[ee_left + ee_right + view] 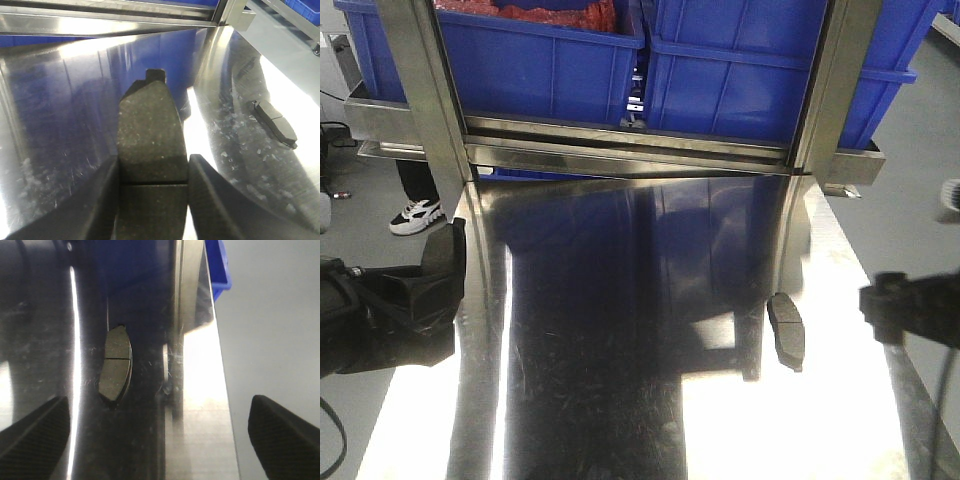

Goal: Move and align brake pads A on conveyor
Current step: 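Lower the open right gripper onto the other brake pad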

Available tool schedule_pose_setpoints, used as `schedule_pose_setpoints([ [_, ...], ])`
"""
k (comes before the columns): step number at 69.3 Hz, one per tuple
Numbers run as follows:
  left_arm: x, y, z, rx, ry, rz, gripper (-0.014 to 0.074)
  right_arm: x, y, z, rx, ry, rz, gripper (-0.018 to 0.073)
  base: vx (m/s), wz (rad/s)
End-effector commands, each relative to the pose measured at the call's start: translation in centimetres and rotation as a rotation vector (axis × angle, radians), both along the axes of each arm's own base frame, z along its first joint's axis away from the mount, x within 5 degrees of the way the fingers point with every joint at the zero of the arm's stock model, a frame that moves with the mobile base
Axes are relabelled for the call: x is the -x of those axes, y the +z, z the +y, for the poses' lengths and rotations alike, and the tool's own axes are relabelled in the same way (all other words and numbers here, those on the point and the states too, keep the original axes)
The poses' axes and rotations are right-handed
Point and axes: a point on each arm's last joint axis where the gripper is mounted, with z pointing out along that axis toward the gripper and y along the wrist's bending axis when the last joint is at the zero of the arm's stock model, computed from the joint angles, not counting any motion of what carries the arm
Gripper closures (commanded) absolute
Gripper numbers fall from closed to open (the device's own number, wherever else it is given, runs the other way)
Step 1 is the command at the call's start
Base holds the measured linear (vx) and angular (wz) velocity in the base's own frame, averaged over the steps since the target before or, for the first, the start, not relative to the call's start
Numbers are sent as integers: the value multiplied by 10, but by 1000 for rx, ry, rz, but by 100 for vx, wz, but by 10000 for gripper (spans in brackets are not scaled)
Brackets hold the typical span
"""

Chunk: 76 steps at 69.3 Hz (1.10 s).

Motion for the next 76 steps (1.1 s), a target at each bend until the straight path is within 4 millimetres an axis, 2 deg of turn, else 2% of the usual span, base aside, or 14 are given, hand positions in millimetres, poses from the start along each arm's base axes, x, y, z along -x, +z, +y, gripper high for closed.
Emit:
schedule_pose_setpoints([
  [1,0,18,-3,56,-27,-104,576,-34,9,7,31,25,-24,-115,0,0],
  [9,0,18,-3,56,-27,-104,576,-71,-2,18,53,37,49,-101,0,0],
  [21,0,18,-3,56,-27,-104,576,-114,-25,46,89,62,168,-83,0,0],
  [33,0,18,-3,56,-27,-104,576,-146,-51,55,91,20,280,-73,0,0],
  [45,0,18,-3,56,-27,-104,576,-162,-80,61,103,0,376,-55,0,0],
  [57,0,18,-3,56,-27,-104,576,-167,-105,63,108,-4,443,-16,0,0],
  [66,0,18,-3,56,-27,-104,576,-168,-114,64,111,-2,458,15,0,0],
  [76,0,18,-3,56,-27,-104,576,-170,-115,65,94,-2,452,49,0,0],
])
